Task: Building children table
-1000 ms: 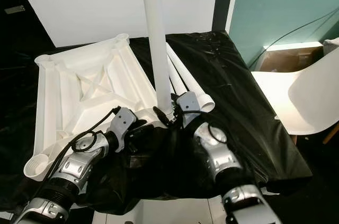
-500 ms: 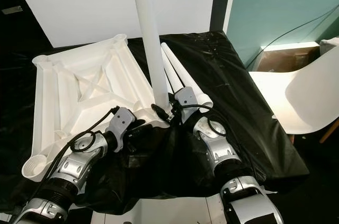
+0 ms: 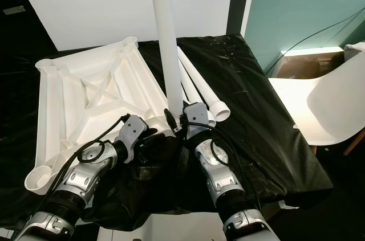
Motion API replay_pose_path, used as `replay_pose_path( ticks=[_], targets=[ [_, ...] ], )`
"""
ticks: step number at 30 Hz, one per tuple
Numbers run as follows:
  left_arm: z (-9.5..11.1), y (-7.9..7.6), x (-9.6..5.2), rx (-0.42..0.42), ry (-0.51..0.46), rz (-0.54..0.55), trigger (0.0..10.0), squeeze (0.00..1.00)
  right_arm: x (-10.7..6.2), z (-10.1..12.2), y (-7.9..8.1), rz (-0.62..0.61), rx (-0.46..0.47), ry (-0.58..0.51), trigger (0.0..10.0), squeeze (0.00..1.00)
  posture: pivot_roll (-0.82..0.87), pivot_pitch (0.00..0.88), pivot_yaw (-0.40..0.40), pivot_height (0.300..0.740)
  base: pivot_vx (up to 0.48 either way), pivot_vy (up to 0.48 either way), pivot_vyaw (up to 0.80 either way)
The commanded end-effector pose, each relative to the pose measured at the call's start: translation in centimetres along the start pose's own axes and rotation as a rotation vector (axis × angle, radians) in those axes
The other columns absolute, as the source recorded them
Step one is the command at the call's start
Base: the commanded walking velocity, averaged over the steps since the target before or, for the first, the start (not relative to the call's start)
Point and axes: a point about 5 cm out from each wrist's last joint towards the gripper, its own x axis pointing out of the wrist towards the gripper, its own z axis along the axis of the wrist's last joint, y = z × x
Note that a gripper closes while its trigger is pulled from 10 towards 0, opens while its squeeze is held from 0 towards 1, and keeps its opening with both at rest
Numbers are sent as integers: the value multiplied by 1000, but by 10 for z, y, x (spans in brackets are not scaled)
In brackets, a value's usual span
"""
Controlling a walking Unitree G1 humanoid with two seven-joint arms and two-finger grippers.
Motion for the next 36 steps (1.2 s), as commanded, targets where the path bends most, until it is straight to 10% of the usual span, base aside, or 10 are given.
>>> replay_pose_path(
  ticks=[1, 2, 3, 7, 8, 21, 22, 23, 36],
  targets=[
    [-25, -10, -6, -31, 107, -64, 10000, 0, -8, -12, -29, -97, -43, 77, 10000, 0, -13, 0, 40, 740, 0, 0, 0],
    [-25, -10, -6, -31, 107, -64, 10000, 0, -8, -12, -29, -97, -43, 77, 10000, 0, -13, 0, 40, 740, 0, 0, 0],
    [-25, -10, -5, -30, 106, -64, 10000, 0, -7, -10, -27, -48, -25, 72, 10000, 1000, -13, 0, 40, 740, 0, 0, 0],
    [-24, -10, -4, -30, 105, -65, 10000, 0, -2, -6, -30, 54, -56, 85, 10000, 1000, -17, 0, 41, 740, 0, 0, 0],
    [-24, -10, -4, -28, 105, -65, 10000, 0, -1, -6, -33, 67, -77, 94, 10000, 0, -14, 0, 41, 740, 0, 0, 0],
    [-25, -12, -3, -31, 106, -75, 10000, 0, 9, 6, -41, 300, -189, 93, 10000, 0, -29, 0, 52, 740, 0, 0, 0],
    [-24, -12, -2, -31, 105, -76, 10000, 0, 9, 5, -42, 307, -185, 101, 9216, 0, -31, 0, 53, 740, 0, 0, 0],
    [-23, -12, -1, -30, 102, -76, 10000, 0, 9, 4, -43, 311, -174, 111, 0, 0, -29, 0, 50, 740, 0, 0, 0],
    [-22, -11, 2, -37, 92, -65, 10000, 0, -8, -19, -28, 52, 36, 138, 0, 0, -33, 0, 42, 740, 0, 0, 0]
  ],
)
